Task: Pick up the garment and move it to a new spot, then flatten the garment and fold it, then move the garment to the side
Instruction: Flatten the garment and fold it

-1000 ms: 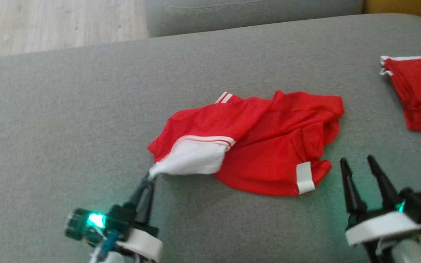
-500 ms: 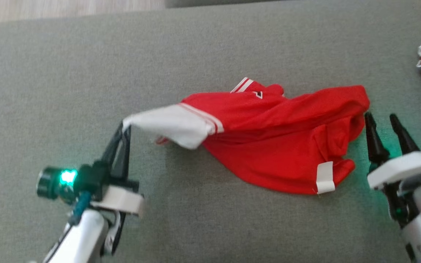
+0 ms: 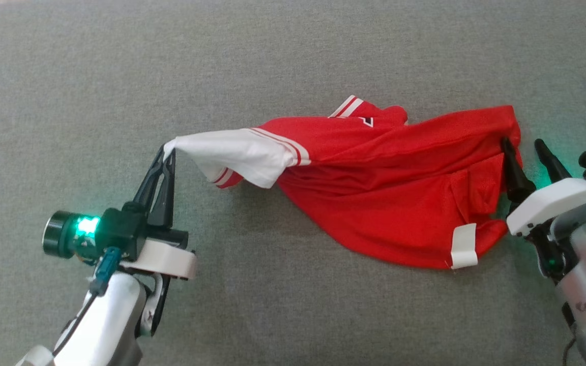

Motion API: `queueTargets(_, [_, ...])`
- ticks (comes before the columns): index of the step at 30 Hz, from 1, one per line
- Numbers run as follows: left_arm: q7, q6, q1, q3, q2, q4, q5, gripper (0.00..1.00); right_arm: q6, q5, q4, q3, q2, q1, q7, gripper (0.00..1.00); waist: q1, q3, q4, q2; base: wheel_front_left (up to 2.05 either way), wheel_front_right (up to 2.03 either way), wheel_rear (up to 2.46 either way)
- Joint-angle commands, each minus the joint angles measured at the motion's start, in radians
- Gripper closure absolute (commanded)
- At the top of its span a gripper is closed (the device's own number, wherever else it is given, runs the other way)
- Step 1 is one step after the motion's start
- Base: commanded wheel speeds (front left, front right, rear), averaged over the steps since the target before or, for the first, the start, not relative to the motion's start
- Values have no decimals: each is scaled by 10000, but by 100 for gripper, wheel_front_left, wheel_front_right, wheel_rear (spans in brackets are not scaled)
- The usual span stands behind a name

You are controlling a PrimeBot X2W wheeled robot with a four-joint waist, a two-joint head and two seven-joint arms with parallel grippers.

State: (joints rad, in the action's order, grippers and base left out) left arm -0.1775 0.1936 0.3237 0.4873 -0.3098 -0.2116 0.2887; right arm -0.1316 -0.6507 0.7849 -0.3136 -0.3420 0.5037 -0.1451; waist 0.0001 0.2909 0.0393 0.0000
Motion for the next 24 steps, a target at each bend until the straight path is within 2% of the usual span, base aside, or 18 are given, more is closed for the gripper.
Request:
queueTargets(1, [-79, 78, 464, -378, -272, 226, -45, 100, 9, -145, -23, -312, -267, 289, -201, 0, -1, 49, 33, 0, 0, 0, 0])
queueTargets(7, [-124, 135, 464, -451, -354, 146, 8, 100, 9, -406, 252, -874, -351, 588, -269, 0, -1, 98, 71, 0, 0, 0, 0])
queueTargets(8, [-144, 136, 468, -474, -391, 123, 35, 100, 9, -507, 332, -1114, -411, 690, -264, 17, -1, 111, 84, 0, 0, 0, 0])
queueTargets(10, [-156, 137, 480, -476, -412, 104, 50, 100, 9, -589, 420, -1344, -485, 798, -249, 36, -1, 125, 102, 0, 0, 0, 0])
queueTargets(11, [-161, 137, 489, -469, -416, 96, 54, 100, 9, -623, 462, -1444, -528, 854, -266, 48, -1, 132, 114, 0, 0, 0, 0])
queueTargets(13, [-171, 136, 509, -436, -397, 81, 59, 100, 9, -717, 552, -1611, -599, 949, -318, 61, -1, 137, 138, 0, 0, 0, 0])
queueTargets(14, [-175, 135, 515, -414, -383, 72, 61, 100, 9, -754, 588, -1696, -632, 993, -355, 71, -1, 134, 147, 0, 0, 0, 0])
queueTargets(15, [-179, 129, 520, -397, -372, 59, 69, 100, 9, -789, 625, -1781, -664, 1031, -389, 96, -1, 129, 153, 0, 0, 0, 0])
queueTargets(16, [-185, 122, 523, -385, -367, 39, 81, 100, 9, -806, 664, -1869, -705, 1069, -426, 100, -1, 115, 154, 0, 0, 0, 0])
queueTargets(22, [-372, 22, 692, -430, -374, -35, 173, 100, 9, -795, 701, -2189, -971, 1247, -894, 100, -1, -265, 66, 0, 0, 0, 0])
queueTargets(24, [-491, -184, 951, -659, -308, 110, 518, 100, 9, -768, 445, -2180, -1187, 1292, -1063, 100, -1, -635, -47, 0, 0, 0, 0])
